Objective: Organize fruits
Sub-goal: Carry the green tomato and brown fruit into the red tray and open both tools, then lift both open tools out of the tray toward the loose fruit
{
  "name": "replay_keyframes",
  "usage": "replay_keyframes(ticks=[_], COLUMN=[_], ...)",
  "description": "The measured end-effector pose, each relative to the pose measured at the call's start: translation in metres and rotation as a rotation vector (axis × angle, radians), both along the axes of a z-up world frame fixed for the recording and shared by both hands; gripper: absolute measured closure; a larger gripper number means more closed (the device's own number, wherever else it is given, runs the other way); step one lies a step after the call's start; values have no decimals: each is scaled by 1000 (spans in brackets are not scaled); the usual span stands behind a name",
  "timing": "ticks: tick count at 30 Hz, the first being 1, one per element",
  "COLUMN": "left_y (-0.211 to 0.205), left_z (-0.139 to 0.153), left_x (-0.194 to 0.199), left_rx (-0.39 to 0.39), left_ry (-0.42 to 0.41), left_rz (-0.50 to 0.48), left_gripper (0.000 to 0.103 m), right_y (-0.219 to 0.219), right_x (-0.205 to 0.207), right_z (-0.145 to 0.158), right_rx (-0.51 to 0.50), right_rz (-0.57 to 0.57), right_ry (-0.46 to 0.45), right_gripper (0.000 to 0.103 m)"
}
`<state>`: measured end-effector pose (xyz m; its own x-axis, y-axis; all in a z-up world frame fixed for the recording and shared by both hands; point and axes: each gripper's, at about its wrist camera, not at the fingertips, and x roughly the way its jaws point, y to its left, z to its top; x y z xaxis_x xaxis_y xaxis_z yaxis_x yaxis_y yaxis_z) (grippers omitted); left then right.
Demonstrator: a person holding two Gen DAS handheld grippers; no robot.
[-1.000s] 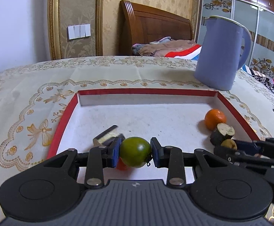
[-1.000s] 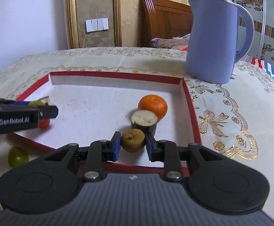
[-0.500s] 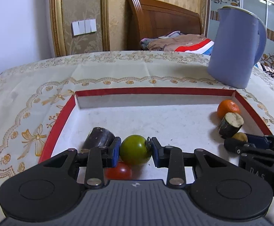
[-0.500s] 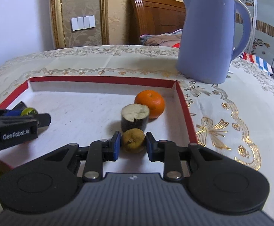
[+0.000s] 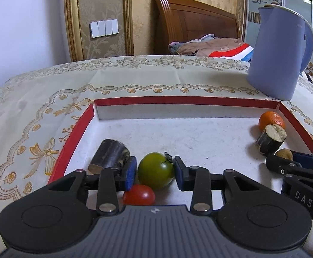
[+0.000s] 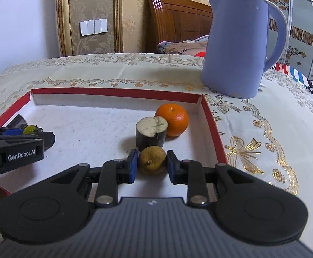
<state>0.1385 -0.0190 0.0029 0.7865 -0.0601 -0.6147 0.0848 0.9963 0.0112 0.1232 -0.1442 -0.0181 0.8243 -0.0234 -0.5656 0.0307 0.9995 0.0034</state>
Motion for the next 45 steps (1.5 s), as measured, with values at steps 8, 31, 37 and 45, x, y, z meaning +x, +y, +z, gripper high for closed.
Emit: replay_keyframes(ticks=[8,31,37,45], left_y=[0,35,40,37], left_z=[2,16,17,5], left_x=[-3,-77,-108,-121], left_rx=[2,-91,-55,-21], left_ry=[-14,-139,-180,-135], left_rz=[10,-30,-54,-108], left_gripper=[42,34,34,34], right_y=[-4,-23,-27,-23], right_x=[-2,-45,-66,-112], right_z=[0,7,9,7], right_rx=[23,107,126,102], right_rz=[-11,-17,-6,45], right_ry=[4,-126,-152,-184], right_gripper=[46,30,30,30])
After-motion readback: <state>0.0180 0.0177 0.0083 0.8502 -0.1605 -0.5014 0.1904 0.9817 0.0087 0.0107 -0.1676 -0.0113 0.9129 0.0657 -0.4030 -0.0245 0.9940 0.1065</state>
